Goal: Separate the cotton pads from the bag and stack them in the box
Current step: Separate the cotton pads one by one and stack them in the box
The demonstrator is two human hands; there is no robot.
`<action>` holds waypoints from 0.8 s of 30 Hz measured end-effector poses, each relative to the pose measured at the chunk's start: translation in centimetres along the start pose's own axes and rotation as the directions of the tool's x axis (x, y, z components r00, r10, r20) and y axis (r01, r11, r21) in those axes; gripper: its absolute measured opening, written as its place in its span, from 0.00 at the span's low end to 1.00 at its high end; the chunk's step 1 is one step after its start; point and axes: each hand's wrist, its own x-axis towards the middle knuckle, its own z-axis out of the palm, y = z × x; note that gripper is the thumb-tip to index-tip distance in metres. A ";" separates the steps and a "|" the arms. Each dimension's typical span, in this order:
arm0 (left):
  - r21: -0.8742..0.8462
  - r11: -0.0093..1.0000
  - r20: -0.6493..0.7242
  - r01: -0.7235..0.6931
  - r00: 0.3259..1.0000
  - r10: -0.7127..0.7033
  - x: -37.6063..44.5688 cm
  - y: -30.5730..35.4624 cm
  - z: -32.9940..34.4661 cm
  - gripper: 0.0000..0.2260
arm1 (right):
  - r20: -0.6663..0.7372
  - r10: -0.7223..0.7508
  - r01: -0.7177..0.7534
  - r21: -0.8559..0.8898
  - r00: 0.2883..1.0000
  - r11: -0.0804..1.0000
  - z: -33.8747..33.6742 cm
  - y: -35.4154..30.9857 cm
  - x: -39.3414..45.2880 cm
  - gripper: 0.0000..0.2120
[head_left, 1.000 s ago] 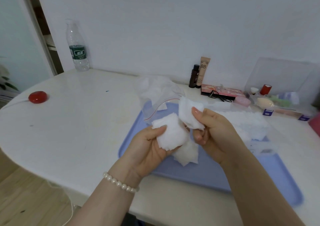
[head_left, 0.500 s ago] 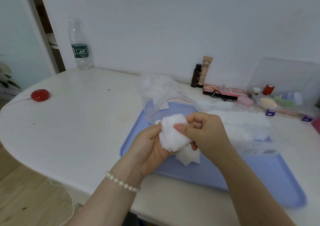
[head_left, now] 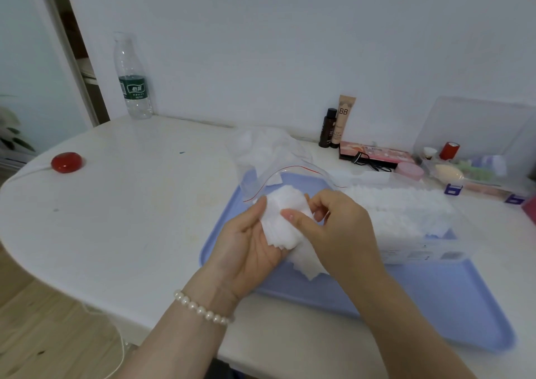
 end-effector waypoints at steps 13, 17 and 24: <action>0.345 0.938 0.025 -0.025 1.000 0.017 -0.1 -1.1 0.5 0.22 | 0.150 0.209 -0.157 -0.300 0.966 0.941 0.5 -1.7 -0.3 0.29; -0.010 0.998 0.030 0.054 0.998 -0.054 0.0 -0.7 0.3 0.25 | 0.028 0.199 -0.192 -0.169 0.980 0.967 -0.4 -1.3 0.1 0.29; 0.039 0.995 -0.108 0.091 0.990 -0.086 -0.1 -0.8 1.0 0.20 | -0.210 -0.335 0.350 0.037 0.919 0.936 -1.6 0.3 1.2 0.09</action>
